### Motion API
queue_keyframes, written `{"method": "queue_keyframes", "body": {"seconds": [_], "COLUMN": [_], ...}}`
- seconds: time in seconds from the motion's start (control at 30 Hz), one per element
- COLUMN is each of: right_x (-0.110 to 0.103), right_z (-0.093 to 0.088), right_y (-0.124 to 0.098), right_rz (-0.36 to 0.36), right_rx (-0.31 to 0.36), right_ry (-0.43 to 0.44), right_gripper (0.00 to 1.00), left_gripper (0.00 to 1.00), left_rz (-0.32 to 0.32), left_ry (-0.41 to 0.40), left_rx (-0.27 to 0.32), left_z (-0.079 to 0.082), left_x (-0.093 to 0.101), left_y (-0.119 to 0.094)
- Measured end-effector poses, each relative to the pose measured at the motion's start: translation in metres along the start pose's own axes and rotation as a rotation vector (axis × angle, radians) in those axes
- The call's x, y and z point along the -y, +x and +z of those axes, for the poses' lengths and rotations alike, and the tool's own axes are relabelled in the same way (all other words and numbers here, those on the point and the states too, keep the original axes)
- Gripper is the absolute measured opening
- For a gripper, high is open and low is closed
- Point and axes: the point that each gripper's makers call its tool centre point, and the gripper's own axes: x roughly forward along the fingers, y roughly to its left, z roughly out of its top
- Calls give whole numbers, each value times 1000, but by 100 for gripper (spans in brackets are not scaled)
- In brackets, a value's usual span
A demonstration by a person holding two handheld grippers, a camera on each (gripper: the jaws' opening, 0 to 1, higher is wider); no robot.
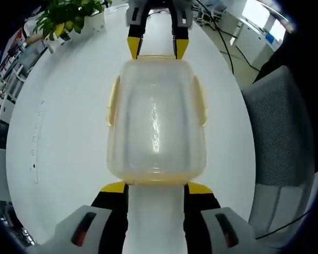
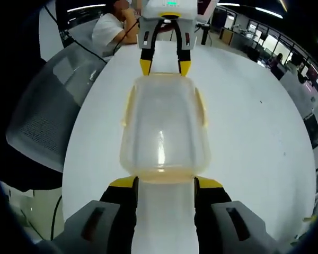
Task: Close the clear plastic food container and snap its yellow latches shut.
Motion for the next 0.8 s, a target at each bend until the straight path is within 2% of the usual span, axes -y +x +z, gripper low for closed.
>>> {"method": "queue_keyframes", "body": {"seconds": [0.13,0.33,0.4,0.53,0.6,0.63,0.73,0.8], "right_x": [0,-1,-3,0,0,-1,0,1], "right_z": [-4,-8,-8,-10,-11,-8,-3,0], "right_y": [-2,-9,-12,-17,-21,-23,-29,-31], "right_rz": [-6,-18,-16,-27,-36,-33,-43,-44], "right_rx": [-7,-9,7,25,32,59,107,139], "right_ry": [17,49,93,182,244,280,367,432], "right_gripper": [39,40,39,41,44,44,41,41], "left_gripper": [35,34,36,39,39,39,39,39], "left_rz": [4,8,0,0,-18,-27,-43,-67], "left_ry": [12,-21,-94,-171,-301,-362,-424,-514], "left_rx": [-5,17,52,58,131,160,190,231], "left_z": [-1,1,4,-4,0,0,-5,-4], "left_x": [0,0,3,4,7,7,11,15], "left_y": [2,-2,-4,-8,-9,-11,-15,-20]}}
